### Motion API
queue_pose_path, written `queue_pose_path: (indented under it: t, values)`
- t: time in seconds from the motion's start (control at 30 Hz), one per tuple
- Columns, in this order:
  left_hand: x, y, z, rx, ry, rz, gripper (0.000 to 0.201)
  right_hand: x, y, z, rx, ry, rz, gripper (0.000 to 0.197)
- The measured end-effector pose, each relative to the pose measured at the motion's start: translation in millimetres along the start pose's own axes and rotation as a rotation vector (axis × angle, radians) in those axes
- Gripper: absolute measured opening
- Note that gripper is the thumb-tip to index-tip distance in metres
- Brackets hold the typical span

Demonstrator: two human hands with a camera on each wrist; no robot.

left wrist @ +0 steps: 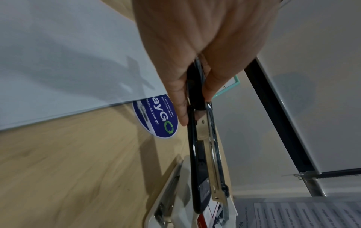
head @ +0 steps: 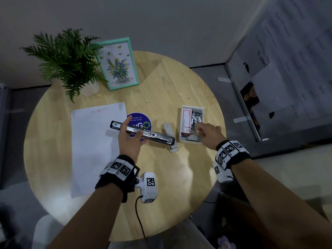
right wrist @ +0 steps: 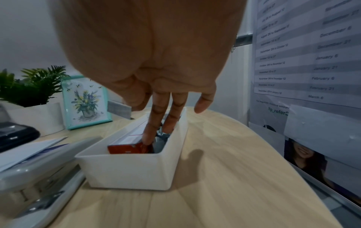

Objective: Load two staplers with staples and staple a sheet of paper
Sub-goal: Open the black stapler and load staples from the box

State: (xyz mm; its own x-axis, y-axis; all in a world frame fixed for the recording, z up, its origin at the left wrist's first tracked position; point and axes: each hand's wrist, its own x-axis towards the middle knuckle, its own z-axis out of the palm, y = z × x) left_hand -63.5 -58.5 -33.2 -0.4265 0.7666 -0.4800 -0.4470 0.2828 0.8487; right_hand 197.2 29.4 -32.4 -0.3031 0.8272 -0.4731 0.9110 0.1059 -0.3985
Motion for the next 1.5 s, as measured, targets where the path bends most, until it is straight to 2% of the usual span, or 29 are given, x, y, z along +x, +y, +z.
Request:
queue_pose_path:
  t: [0.1, 0.2, 0.3, 0.63, 0.7, 0.77, 0.87, 0.97, 1.2, 1.5]
  values:
    - [-1.3, 0.9, -0.5, -0.013, -0.013, 0.008, 0.058, -1.8, 2.7, -0.7, 0.077, 0.075, 0.009, 0.024]
    - [-3.4, 2.1, -1.1, -0.02, -0.023, 0.022, 0.057, -3.6, 1.9, -4.6, 0.346, 0.232, 0.033, 0.033]
    - [-7.2, 4.3, 0.2, -0.018, -0.03, 0.033, 0.057, -6.9, -10.1, -11.1, 0.501, 0.336, 0.004, 0.035]
    - [-22.5, 7.1, 0.5, -0.061, -0.053, 0.058, 0.057, -28.8, -72.3, 3.6, 0.901, 0.21, -0.156, 0.024]
    - [-24.9, 8.6, -0.3, -0.061, -0.043, 0.066, 0.056, -34.3, -79.5, 8.0, 0.994, 0.214, -0.15, 0.014]
    - [-27.5, 10.8, -1.1, -0.067, -0.042, 0.081, 0.055, -37.1, -82.7, 10.3, 1.06, 0.245, -0.146, 0.015]
    - [-30.8, 13.9, -2.0, -0.077, -0.036, 0.088, 0.054, -39.8, -85.3, 10.2, 1.073, 0.307, -0.185, 0.02]
    - [-33.8, 15.9, -2.8, -0.079, -0.026, 0.089, 0.054, -43.0, -88.1, 12.2, 0.986, 0.361, -0.228, 0.02]
    - [-40.1, 20.6, -2.0, -0.106, -0.005, 0.093, 0.053, -48.3, -95.6, 24.5, 0.87, 0.379, -0.261, 0.024]
    - [-45.3, 20.8, -2.6, -0.125, 0.02, 0.082, 0.054, -51.5, -103.1, 30.7, 0.825, 0.51, -0.334, 0.015]
